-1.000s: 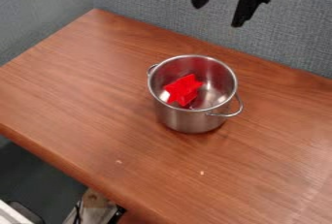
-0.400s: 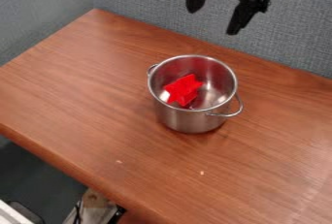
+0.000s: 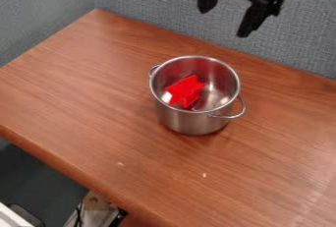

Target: Put the red object in the metal pot

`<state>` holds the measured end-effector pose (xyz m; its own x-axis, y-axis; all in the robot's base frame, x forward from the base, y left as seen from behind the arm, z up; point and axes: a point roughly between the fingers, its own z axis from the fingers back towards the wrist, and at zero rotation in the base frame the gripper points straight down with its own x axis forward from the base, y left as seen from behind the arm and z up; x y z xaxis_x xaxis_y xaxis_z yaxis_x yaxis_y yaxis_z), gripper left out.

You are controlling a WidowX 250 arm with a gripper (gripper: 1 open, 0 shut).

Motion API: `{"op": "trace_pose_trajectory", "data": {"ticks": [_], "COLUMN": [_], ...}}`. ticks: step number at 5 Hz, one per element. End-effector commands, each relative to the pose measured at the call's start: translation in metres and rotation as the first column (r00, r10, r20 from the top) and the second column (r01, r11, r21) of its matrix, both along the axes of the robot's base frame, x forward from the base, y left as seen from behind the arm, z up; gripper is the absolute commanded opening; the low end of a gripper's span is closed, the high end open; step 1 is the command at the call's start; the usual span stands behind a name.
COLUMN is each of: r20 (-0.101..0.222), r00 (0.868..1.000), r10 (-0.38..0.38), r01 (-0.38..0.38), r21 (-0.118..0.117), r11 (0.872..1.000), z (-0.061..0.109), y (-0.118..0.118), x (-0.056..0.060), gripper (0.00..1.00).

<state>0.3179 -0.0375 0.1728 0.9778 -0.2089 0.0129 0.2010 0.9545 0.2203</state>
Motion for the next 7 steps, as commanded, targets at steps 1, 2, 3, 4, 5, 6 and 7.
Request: {"op": "trace_pose_trajectory", "data": {"ticks": [1, 2, 3, 4, 5, 6, 7], "r20": [0.048, 0.017, 0.024, 0.031, 0.058, 0.083, 0.126], "r00": [0.991, 0.991, 0.992, 0.992, 0.996, 0.997, 0.992], "r10": [-0.124, -0.129, -0.125, -0.120, -0.064, -0.008, -0.002], "r01": [0.123, 0.129, 0.125, 0.121, 0.066, 0.012, 0.009], "r21": [0.012, 0.017, -0.005, -0.027, -0.036, -0.047, -0.055], "r11": [0.992, 0.992, 0.992, 0.992, 0.997, 0.999, 0.998], "z": [0.011, 0.004, 0.006, 0.008, 0.010, 0.011, 0.010], "y": [0.019, 0.002, -0.001, -0.005, 0.000, 0.005, 0.014], "x": [-0.013, -0.013, -0.017, -0.021, -0.023, -0.025, -0.025], "gripper": [1.00, 1.00, 1.00, 1.00, 1.00, 1.00, 1.00]}}
